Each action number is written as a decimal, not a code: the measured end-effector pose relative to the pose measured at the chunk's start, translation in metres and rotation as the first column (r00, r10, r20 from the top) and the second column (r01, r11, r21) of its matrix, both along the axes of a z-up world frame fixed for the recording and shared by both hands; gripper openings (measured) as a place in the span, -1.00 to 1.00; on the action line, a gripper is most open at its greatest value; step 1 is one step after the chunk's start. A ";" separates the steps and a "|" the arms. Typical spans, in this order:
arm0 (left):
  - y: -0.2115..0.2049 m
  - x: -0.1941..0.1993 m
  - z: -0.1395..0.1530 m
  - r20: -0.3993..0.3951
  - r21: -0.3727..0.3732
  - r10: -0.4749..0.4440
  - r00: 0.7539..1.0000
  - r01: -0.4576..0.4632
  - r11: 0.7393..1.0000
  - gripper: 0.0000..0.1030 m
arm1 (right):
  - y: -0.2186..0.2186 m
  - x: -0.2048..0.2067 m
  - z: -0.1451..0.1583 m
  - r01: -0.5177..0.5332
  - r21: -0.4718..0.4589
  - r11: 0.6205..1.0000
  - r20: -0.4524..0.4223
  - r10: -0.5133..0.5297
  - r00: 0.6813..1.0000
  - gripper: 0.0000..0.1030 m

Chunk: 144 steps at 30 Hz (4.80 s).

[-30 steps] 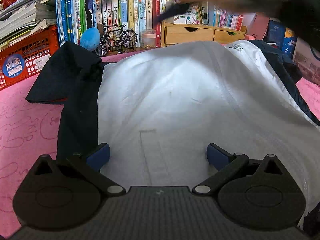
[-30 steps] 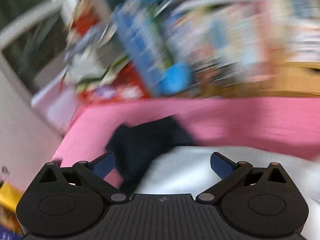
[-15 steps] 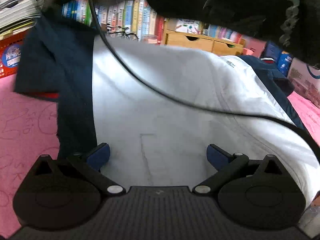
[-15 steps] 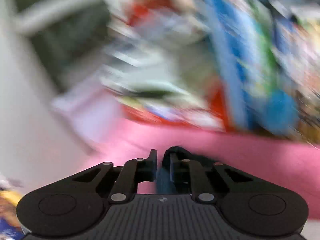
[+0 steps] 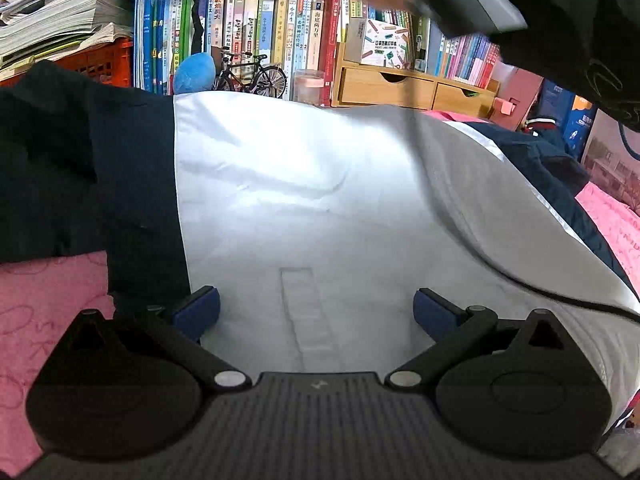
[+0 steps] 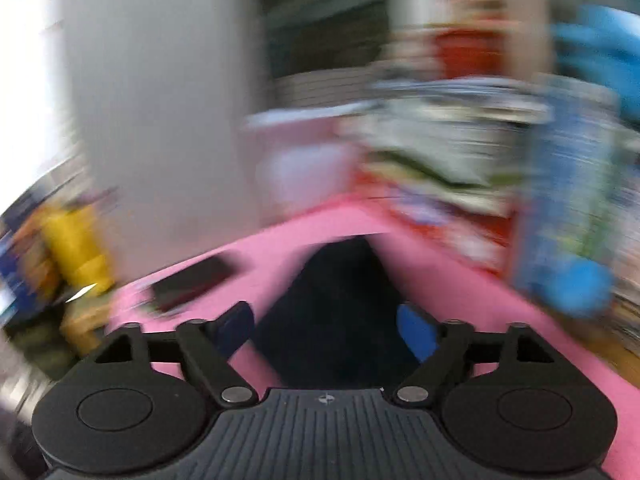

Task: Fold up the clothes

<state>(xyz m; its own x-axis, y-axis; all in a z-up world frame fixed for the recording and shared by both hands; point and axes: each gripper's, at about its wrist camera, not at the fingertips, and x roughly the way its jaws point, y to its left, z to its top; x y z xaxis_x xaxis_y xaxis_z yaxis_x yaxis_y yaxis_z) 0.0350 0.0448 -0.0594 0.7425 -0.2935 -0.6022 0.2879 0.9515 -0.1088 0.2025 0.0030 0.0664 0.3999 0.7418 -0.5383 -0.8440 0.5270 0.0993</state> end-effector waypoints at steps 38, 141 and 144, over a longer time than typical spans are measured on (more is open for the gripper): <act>-0.004 -0.001 0.000 -0.005 -0.012 0.004 1.000 -0.004 1.000 1.00 | -0.017 0.097 -0.033 0.389 -0.320 0.864 0.141 -0.363 0.921 0.76; -0.068 0.038 0.045 -0.155 0.088 -0.218 0.963 0.234 0.968 -0.29 | -0.281 -0.211 -0.057 0.502 -0.137 0.854 0.102 -0.491 0.865 -0.77; -0.076 0.050 0.070 0.024 0.209 -0.129 0.991 0.121 0.970 -0.40 | -0.257 -0.189 -0.035 0.516 -0.109 0.850 0.283 -0.471 0.835 -0.83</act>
<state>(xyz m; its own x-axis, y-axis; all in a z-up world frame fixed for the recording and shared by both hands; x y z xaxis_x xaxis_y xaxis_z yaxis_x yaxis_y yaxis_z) 0.0855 -0.0311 0.0104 0.7305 -0.2575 -0.6325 0.4061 0.9085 0.0991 0.0134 -0.2535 0.0316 0.8188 0.3140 -0.4806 -0.4519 0.8688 -0.2022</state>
